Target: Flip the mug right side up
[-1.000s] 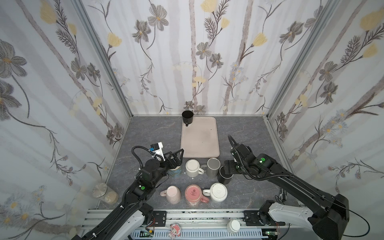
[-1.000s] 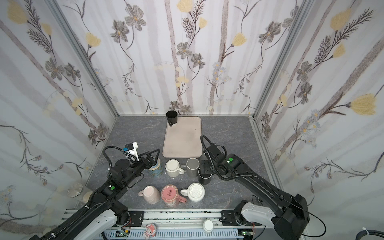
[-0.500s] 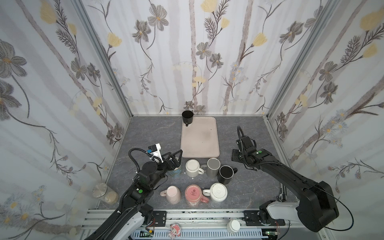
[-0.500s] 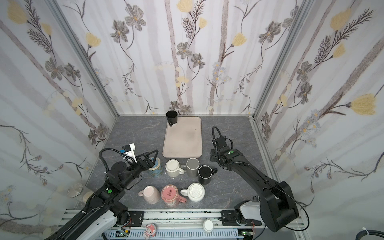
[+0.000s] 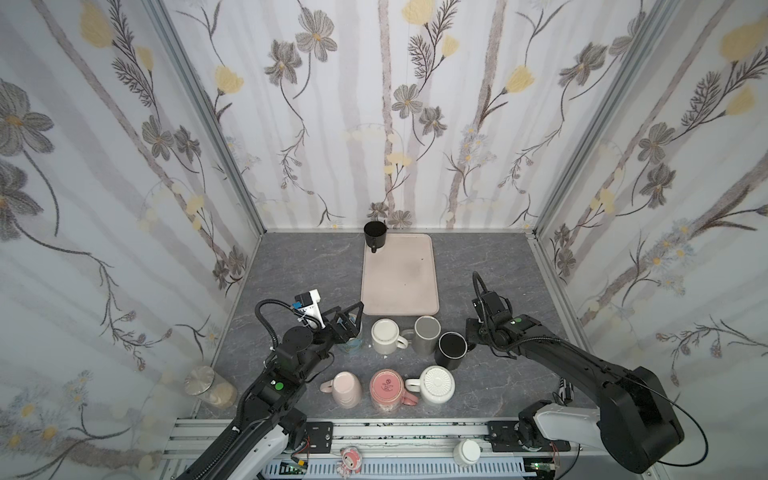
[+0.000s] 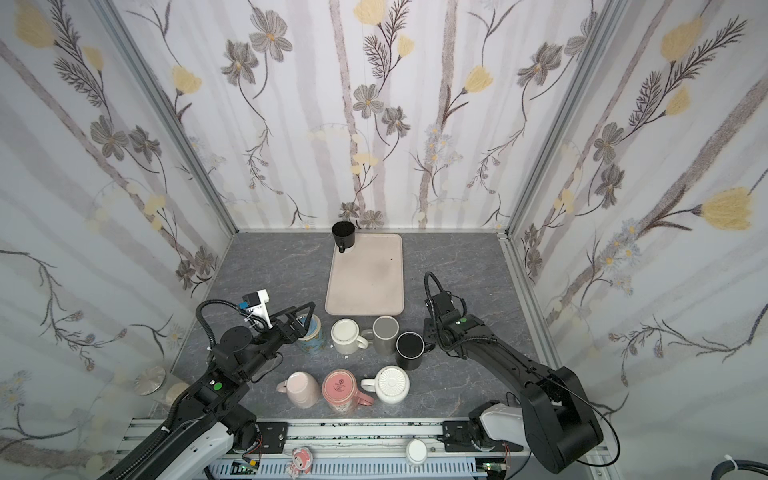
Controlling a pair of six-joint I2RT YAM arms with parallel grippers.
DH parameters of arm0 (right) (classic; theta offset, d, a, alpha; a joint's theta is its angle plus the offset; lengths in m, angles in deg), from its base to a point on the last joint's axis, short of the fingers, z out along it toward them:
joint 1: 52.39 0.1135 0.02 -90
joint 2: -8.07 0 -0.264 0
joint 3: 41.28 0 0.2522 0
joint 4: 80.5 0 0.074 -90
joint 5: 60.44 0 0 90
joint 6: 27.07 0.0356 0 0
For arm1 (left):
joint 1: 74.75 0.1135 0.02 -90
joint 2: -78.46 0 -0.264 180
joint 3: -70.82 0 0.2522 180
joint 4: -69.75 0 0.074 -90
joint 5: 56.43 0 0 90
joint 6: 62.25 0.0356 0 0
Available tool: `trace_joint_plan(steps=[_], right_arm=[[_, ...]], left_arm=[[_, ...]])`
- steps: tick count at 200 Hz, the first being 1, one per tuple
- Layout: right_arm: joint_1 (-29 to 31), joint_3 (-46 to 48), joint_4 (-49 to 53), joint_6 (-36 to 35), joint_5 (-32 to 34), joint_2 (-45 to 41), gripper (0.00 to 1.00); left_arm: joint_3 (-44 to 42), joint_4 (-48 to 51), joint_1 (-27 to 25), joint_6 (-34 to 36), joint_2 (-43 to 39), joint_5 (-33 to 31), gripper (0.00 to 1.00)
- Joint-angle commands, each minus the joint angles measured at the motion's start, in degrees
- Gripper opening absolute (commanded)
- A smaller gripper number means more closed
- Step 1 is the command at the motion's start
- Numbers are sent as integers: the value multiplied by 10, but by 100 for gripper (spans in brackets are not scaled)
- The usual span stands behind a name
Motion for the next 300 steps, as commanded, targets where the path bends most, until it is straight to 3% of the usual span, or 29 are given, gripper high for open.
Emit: trace_joint_plan(steps=[1, 39, 73, 106, 144, 160, 219, 300], right_arm=[[9, 16, 39, 18, 6, -27, 60], [104, 18, 86, 75, 13, -40, 59], [145, 51, 116, 132, -5, -71, 57], [156, 36, 152, 172, 19, -135, 58], [192, -9, 178, 176, 34, -180, 56], [237, -14, 191, 178, 41, -192, 54], [328, 19, 221, 214, 38, -237, 51], [357, 21, 163, 176, 45, -187, 51]], left_arm=[[-3, -9, 0, 2, -10, -13, 100], [-13, -6, 1, 1, -25, -23, 100], [-13, 0, 1, 3, -31, -28, 100], [-14, 0, 1, 2, -31, -32, 100], [-13, 3, 1, 0, -32, -33, 100], [-13, 8, 2, -2, -33, -36, 100], [-12, 2, 2, -8, -29, -43, 100], [-11, -4, 2, -17, -17, -38, 100]])
